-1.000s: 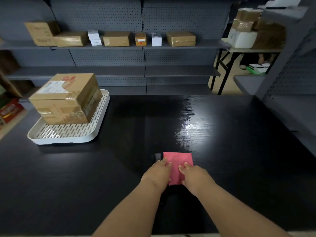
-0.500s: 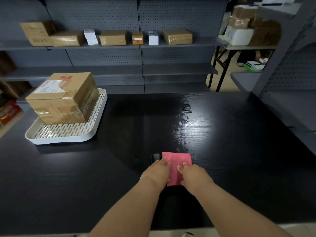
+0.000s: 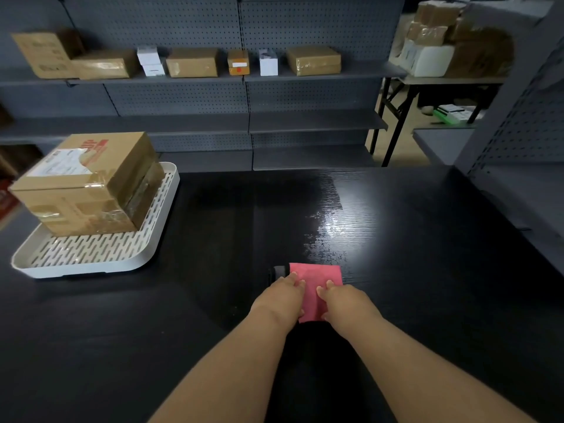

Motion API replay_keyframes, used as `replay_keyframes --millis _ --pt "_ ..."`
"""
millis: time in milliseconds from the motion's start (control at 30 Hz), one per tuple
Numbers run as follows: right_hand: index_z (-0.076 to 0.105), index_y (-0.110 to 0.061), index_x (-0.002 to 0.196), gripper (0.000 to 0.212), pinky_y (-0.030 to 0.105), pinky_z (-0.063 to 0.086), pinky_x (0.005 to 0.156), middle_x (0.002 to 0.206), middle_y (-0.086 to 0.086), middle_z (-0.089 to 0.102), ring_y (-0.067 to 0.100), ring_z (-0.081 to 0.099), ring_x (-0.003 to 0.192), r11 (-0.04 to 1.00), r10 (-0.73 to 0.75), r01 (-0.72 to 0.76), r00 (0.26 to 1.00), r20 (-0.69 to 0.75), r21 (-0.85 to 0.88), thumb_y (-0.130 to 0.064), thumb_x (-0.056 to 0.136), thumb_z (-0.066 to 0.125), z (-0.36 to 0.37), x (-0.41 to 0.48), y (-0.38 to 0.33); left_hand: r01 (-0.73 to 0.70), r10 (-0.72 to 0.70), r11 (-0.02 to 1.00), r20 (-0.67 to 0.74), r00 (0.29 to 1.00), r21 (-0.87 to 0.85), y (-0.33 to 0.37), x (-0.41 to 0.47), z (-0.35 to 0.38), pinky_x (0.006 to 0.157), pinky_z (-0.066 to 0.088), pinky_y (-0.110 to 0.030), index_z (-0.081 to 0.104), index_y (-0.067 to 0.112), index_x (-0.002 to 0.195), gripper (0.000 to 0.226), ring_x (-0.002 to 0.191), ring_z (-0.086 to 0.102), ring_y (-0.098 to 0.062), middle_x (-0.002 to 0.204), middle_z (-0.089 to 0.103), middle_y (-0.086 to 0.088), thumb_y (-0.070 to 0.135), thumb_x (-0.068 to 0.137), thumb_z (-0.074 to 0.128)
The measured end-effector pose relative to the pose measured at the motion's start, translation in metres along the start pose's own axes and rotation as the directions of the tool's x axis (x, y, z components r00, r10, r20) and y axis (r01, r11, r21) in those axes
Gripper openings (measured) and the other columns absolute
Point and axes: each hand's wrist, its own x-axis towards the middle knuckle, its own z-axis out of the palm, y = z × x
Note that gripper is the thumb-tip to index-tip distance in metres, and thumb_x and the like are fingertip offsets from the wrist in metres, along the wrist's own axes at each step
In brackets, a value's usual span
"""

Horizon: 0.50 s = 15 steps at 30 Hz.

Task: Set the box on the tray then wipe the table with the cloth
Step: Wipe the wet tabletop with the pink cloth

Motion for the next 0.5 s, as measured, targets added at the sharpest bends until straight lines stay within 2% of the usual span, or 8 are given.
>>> replay_keyframes --millis 233,500 --pt "0.015 -0.023 0.154 0.073 0.042 0.038 0.111 0.163 0.003 0.01 0.031 0.033 0.141 1.0 0.006 -0.006 1.0 -0.002 0.006 -0.015 0.094 0.057 -0.028 0.043 0.017 -0.006 0.006 1.0 -0.024 1.0 0.001 -0.008 0.046 -0.026 0.117 0.025 -0.038 0.014 0.013 0.155 0.065 0.15 0.014 -0.028 0.163 0.003 -0.005 0.019 0.1 0.047" --pt "0.017 -0.023 0.154 0.067 0.041 0.041 0.109 0.159 0.001 0.022 0.029 0.038 0.137 0.999 0.002 0.0 0.999 -0.044 0.043 -0.021 0.097 0.051 -0.076 0.12 0.045 0.011 -0.01 1.0 -0.056 0.998 0.007 -0.021 0.119 -0.073 0.117 0.025 -0.036 0.014 0.012 0.155 0.065 0.148 0.019 -0.028 0.163 0.006 -0.006 0.023 0.1 0.047"
